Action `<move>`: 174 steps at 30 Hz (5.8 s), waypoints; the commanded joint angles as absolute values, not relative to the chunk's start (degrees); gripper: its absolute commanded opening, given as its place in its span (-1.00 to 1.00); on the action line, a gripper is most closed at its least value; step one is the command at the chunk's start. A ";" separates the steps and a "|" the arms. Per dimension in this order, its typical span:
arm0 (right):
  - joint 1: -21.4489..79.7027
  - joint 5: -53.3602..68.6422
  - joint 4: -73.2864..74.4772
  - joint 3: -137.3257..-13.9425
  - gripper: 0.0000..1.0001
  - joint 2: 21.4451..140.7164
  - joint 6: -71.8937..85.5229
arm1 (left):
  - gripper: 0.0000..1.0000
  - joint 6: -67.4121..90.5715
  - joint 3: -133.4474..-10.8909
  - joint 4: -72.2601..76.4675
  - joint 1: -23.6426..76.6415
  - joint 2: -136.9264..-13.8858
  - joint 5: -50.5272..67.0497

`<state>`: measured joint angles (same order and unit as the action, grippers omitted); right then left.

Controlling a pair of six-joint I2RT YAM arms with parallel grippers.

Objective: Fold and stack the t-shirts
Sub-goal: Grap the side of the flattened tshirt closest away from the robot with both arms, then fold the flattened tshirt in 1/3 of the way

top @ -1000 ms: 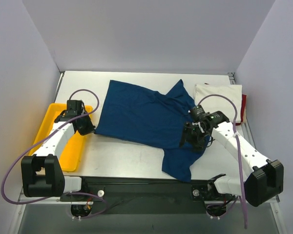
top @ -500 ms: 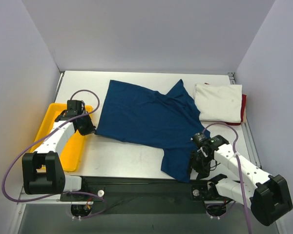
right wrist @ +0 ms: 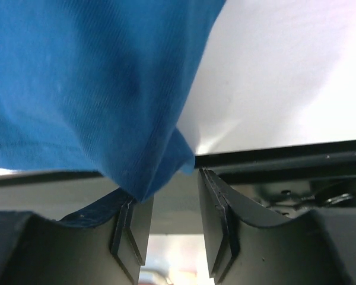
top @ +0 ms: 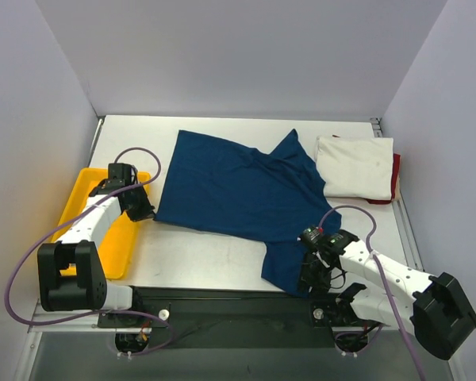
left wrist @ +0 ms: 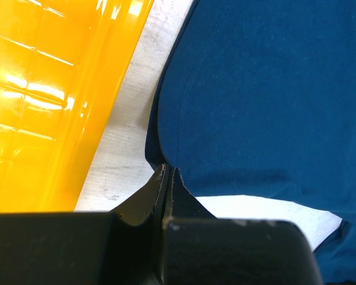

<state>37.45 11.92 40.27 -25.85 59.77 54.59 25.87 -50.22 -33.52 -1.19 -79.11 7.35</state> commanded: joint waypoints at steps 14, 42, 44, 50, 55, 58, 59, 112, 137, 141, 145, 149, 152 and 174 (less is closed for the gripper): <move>39.29 5.27 36.48 -23.12 -0.67 63.28 58.80 | -1.00 24.43 -52.12 -32.52 -1.58 -79.54 8.35; 40.34 19.60 60.99 -45.08 -1.00 56.51 56.86 | -1.00 24.52 -55.63 -37.87 -2.63 -73.66 9.23; 41.04 20.21 61.70 -45.87 -1.00 55.99 57.48 | -1.00 24.35 -55.46 -38.67 -2.99 -72.78 9.14; 44.02 21.09 65.56 -45.79 -1.00 54.23 60.29 | -1.00 24.78 -54.49 -43.14 -4.83 -69.35 9.23; 47.28 21.62 67.24 -45.97 -1.00 51.86 64.15 | -1.00 24.35 -54.76 -47.54 -6.50 -66.10 8.35; 48.25 21.62 68.20 -47.02 -1.00 51.42 64.95 | -1.00 23.82 -53.53 -49.22 -6.68 -64.52 7.91; 48.34 21.62 68.64 -47.46 -1.00 51.50 64.95 | -1.00 23.82 -53.18 -50.00 -6.68 -64.25 8.26; 5.54 16.61 68.99 -105.02 -1.00 108.01 23.56 | -1.00 33.05 -77.25 -44.56 -2.46 -93.60 10.46; 2.99 17.23 68.91 -112.67 -1.00 117.59 20.39 | -1.00 31.55 -86.04 -43.41 -2.46 -103.44 10.11; 2.99 17.40 68.73 -113.90 -1.00 119.44 20.13 | -1.00 30.76 -88.15 -44.47 -2.55 -105.91 10.02; 2.99 18.01 68.47 -116.27 -1.00 121.81 19.43 | -0.71 30.41 -90.00 -45.35 -2.55 -106.61 9.49; 2.99 19.95 68.29 -119.96 -0.06 123.57 18.72 | -0.02 29.97 -92.28 -44.74 -2.11 -107.22 10.02; 2.99 20.48 67.76 -120.41 0.25 121.83 18.37 | 0.09 29.36 -94.74 -44.65 -0.80 -108.10 10.63; -2.81 18.99 53.70 -71.38 0.16 98.61 16.35 | 0.18 36.74 -74.19 -33.75 11.87 -107.05 15.38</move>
